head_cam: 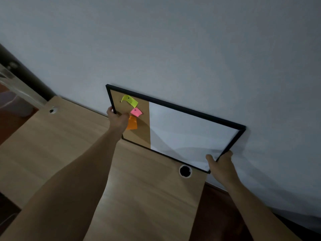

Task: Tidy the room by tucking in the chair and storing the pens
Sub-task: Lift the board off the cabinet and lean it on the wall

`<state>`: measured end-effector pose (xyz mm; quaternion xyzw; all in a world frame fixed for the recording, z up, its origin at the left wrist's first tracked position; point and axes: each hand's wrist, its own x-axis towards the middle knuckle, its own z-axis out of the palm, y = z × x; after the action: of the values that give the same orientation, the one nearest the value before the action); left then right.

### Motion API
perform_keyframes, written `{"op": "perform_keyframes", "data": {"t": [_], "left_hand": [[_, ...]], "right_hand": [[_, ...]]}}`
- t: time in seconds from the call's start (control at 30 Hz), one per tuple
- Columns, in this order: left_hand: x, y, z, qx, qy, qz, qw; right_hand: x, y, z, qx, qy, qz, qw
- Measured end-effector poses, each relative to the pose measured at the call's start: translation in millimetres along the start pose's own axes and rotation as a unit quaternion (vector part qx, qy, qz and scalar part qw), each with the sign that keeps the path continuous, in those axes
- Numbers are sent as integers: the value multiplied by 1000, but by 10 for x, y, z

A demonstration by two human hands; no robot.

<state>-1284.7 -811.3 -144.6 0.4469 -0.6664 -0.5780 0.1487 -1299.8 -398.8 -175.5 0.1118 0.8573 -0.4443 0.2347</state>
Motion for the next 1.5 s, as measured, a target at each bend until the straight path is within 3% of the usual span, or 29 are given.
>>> {"op": "perform_keyframes", "data": {"t": [0.13, 0.37, 0.63, 0.8, 1.0, 1.27, 1.5], "left_hand": [[-84, -165, -161, 33, 2, 65, 997], [-1044, -497, -343, 63, -57, 177, 980], [-2321, -836, -724, 37, -89, 221, 970], [-2963, -948, -972, 95, -100, 235, 962], [-3415, -997, -1007, 166, -118, 317, 926], [-3860, -625, -546, 163, -191, 310, 917], [-4114, -491, 172, 82, -261, 270, 923]], "right_hand": [[19, 63, -123, -6, -15, 3, 1000], [-382, 485, -529, 46, 29, 15, 998], [-1847, 1443, -870, 99, 84, 35, 991], [-2833, 1842, -1211, 144, 94, 18, 985], [-3499, 2169, -1662, 191, 130, 3, 973], [-3695, 2274, -2294, 235, 202, -35, 950], [-3411, 2467, -3066, 269, 245, -52, 930]]}}
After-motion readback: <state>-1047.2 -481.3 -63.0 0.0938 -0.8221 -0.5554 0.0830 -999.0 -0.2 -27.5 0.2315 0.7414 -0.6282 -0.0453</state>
